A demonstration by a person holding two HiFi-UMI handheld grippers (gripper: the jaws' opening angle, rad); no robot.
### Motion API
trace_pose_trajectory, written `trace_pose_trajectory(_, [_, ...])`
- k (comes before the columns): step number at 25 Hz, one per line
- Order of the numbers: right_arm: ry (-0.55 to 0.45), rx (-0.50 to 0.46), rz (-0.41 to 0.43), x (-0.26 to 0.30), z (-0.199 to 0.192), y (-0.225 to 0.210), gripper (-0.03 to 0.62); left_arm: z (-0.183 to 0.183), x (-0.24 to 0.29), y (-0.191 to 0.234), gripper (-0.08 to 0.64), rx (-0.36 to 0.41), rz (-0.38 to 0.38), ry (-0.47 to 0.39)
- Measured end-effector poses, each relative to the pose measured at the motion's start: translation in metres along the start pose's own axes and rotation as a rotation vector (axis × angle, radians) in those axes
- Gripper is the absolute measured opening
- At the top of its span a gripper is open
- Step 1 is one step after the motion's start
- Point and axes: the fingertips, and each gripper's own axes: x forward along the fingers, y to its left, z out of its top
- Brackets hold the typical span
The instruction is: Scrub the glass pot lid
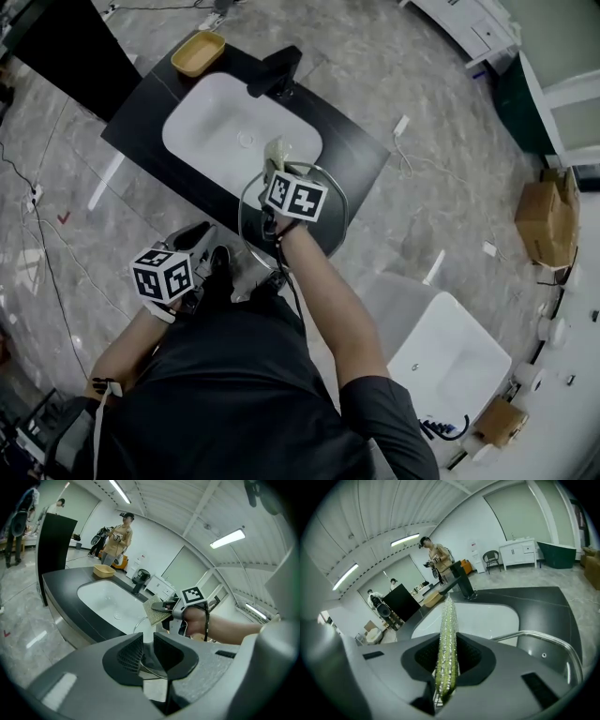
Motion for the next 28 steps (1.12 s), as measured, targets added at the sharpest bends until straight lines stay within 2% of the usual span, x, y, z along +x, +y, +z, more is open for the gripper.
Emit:
trace_pose_trajectory(6, [0.093,0.056,-0.011,0.035,-0.007,-0.007,0.064,0.004,-0.009,0.02,0.071,-0.028,0.053,-0.006])
trace_pose_trajectory(9, [0.136,0.05,0.065,0.037,0.009,-0.007,0.064,0.003,-0.007,0.017,0.071,-0.029,0.049,0.004])
trace_pose_trajectory(12, [0.284,-0.029,0.157,0.038,0.001,0.001,0.064,-0.001,-0.004,0.017,0.071,-0.035,0.053,0.013])
trace_pose_trajectory(15, [0.439,-0.161,0.299,0.034,-0.022,0.012,0.064,-0.001,-0.004,0.016,0.071,-0.04,0.058,0.013])
trace_pose_trajectory(17, [0.486,-0.26,0.389,0.03,-0.027,0.02,0.064,0.001,-0.004,0.019,0.071,-0.045,0.065,0.01])
trace_pose_trajectory(19, [0.515,-0.322,0.429,0.03,-0.031,0.023,0.064,-0.001,-0.005,0.022,0.071,-0.057,0.076,0.009])
trace_pose_trajectory(23, [0.594,-0.379,0.411,0.031,-0.045,0.008,0.064,-0.004,-0.003,0.02,0.071,-0.066,0.078,0.014])
trace_pose_trajectory(28, [0.563,-0.284,0.384,0.027,-0.036,-0.019,0.064,-0.007,0.001,0.014,0.071,-0.066,0.078,0.024])
